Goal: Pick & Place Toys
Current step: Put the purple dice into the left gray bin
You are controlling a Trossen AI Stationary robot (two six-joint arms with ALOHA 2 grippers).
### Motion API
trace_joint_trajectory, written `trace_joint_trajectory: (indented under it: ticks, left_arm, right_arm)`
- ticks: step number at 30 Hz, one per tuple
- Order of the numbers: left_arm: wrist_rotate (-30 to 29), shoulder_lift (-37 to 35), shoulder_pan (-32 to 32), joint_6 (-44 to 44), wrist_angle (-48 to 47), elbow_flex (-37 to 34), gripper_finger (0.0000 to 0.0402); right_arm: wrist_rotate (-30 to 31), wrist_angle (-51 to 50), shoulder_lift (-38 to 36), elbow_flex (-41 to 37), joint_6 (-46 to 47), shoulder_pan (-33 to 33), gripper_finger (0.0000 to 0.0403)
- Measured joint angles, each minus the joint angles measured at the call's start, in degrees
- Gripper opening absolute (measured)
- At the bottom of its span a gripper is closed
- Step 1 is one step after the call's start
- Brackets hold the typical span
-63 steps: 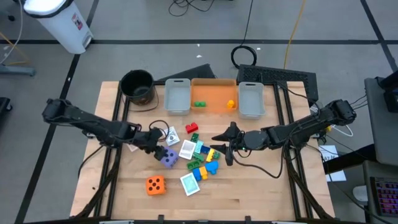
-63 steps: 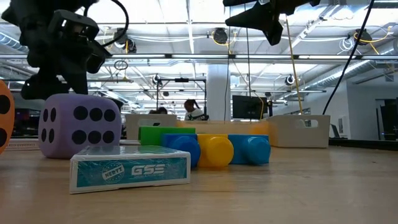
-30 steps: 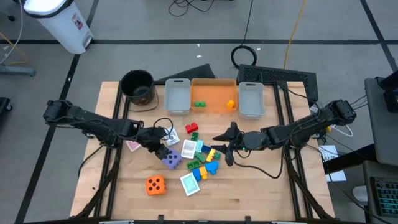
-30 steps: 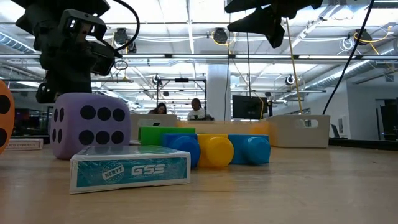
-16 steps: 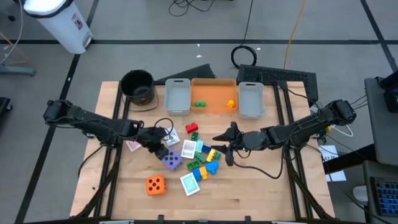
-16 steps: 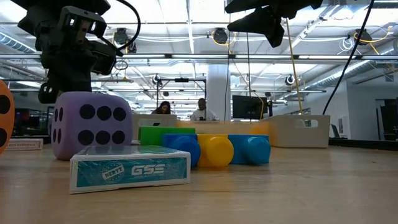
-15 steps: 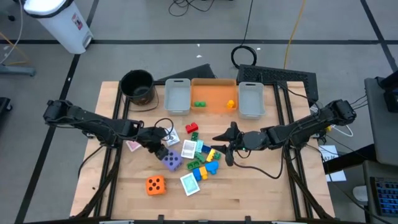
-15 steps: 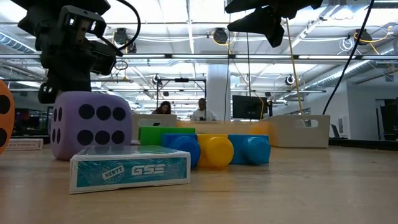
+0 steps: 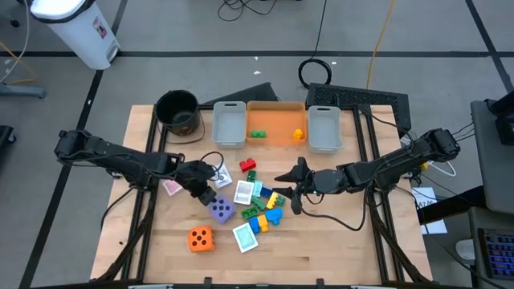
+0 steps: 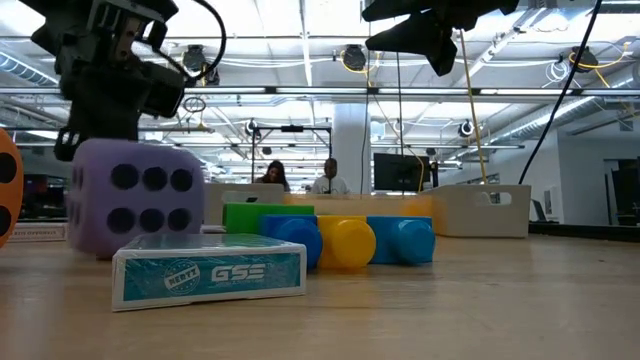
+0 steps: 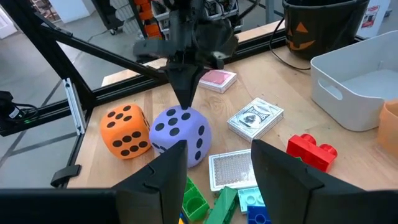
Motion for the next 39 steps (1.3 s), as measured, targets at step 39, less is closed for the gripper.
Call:
trace_joint_trajectory:
  ticks: [39]
  left_arm:
    - [-1.57, -2.98, 9.24, 3.68, -4.44, 0.38, 0.0067]
  right_arm:
    - [-0.04, -0.77, 0.0, 0.0, -0.9, 0.0, 0.0166]
